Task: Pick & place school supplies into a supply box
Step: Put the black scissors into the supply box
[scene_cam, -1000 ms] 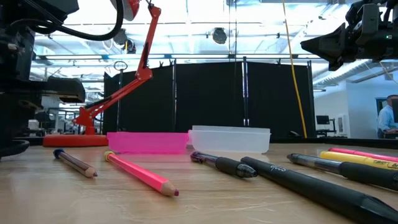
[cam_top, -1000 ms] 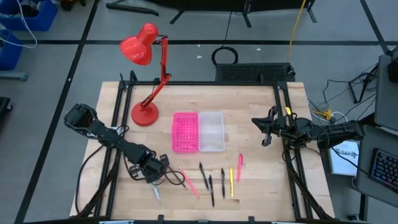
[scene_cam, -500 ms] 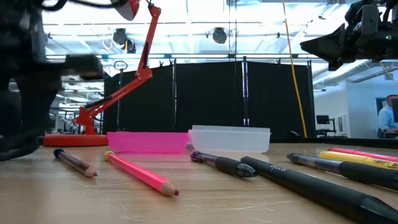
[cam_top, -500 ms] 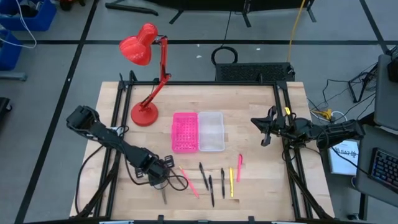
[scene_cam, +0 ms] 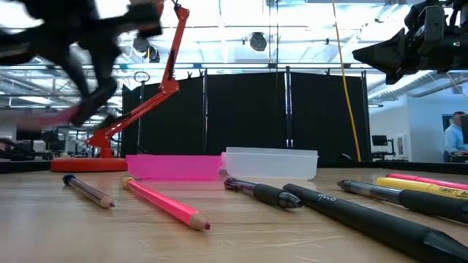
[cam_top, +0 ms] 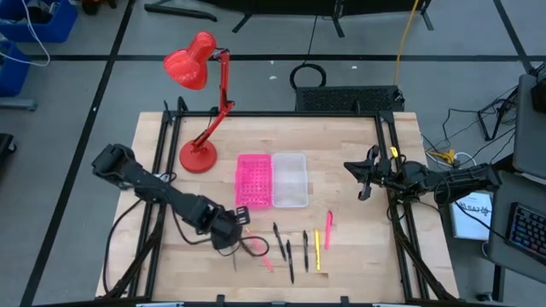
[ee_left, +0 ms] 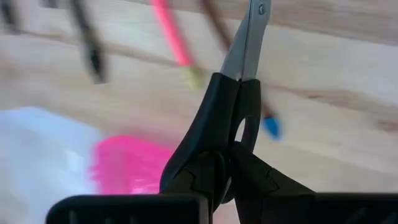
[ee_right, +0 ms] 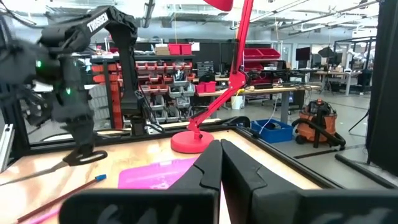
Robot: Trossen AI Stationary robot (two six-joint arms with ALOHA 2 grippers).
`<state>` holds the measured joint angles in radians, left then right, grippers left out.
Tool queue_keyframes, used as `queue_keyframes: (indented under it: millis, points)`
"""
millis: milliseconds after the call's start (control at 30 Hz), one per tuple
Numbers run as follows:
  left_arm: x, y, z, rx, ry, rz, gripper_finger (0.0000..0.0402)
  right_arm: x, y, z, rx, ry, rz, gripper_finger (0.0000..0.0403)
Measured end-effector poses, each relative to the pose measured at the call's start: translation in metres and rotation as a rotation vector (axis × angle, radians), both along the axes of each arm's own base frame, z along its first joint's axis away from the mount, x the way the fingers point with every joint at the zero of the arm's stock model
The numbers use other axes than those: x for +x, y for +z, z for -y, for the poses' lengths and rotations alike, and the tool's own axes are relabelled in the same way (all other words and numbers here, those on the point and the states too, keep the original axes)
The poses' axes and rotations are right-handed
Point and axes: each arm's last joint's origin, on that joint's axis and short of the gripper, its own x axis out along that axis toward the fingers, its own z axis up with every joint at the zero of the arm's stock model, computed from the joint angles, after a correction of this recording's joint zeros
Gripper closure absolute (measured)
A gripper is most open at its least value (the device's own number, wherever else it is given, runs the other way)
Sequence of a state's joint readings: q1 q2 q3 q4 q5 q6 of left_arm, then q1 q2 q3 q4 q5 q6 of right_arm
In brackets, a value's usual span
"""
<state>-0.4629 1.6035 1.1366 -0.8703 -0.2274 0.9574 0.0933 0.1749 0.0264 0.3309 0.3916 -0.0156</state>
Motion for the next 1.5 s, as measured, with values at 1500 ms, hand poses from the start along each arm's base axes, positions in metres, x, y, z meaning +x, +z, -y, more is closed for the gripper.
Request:
queue_keyframes:
  millis: [1500]
  points:
    - [0.172,-0.021,-0.218,0.001,-0.175,0.177,0.0370,0.002,0.006,0.000,-0.048,-0.013,0.048,0.0403]
